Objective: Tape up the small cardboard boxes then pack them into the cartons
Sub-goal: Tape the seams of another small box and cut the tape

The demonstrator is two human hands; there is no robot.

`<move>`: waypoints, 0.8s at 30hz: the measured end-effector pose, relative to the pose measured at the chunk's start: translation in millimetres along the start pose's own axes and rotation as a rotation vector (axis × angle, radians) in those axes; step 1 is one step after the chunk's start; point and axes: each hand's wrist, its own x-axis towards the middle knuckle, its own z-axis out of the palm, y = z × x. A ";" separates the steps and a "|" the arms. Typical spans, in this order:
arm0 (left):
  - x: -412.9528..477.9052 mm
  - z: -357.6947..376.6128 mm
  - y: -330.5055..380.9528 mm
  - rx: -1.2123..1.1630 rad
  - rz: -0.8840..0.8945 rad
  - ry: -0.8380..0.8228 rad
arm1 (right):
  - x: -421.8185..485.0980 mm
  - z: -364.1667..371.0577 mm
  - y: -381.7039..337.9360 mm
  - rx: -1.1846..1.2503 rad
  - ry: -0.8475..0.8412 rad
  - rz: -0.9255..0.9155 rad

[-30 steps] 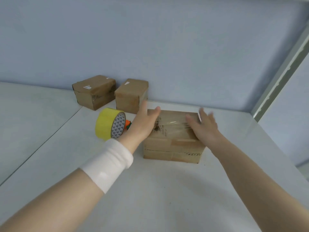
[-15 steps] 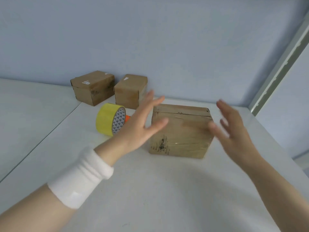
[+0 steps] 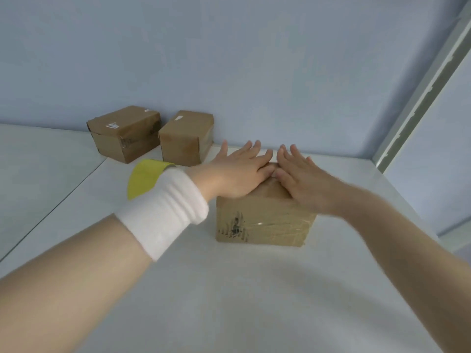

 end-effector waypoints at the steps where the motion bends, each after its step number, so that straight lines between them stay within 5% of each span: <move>1: -1.6 4.9 -0.1 0.008 0.004 0.024 | -2.9 5.0 -0.3 0.012 0.040 -0.005; 5: -4.5 11.9 0.7 -0.079 0.006 0.139 | -2.7 10.6 1.0 0.117 0.090 0.016; 9: -16.9 11.6 -3.4 -0.710 -0.204 0.442 | -10.1 8.9 0.2 0.641 0.255 0.250; 12: -34.7 21.3 -10.4 -1.255 -0.327 0.192 | -23.7 14.1 1.4 1.032 0.234 0.337; 14: -48.6 27.7 -10.5 -1.297 -0.211 0.277 | -36.5 22.9 -0.1 1.041 0.311 0.271; 17: -83.2 52.4 -7.7 -1.047 0.133 0.579 | -69.0 54.2 -1.9 1.036 0.467 0.067; 19: -106.1 76.0 -4.1 -0.934 0.325 0.559 | -90.3 77.4 -0.9 1.076 0.451 -0.047; 21: -112.9 89.2 -8.8 -0.975 0.318 0.508 | -101.0 85.2 4.2 1.142 0.386 -0.103; 24: -97.9 75.3 -21.7 -1.240 -0.024 0.618 | -96.0 74.2 12.1 1.335 0.369 0.014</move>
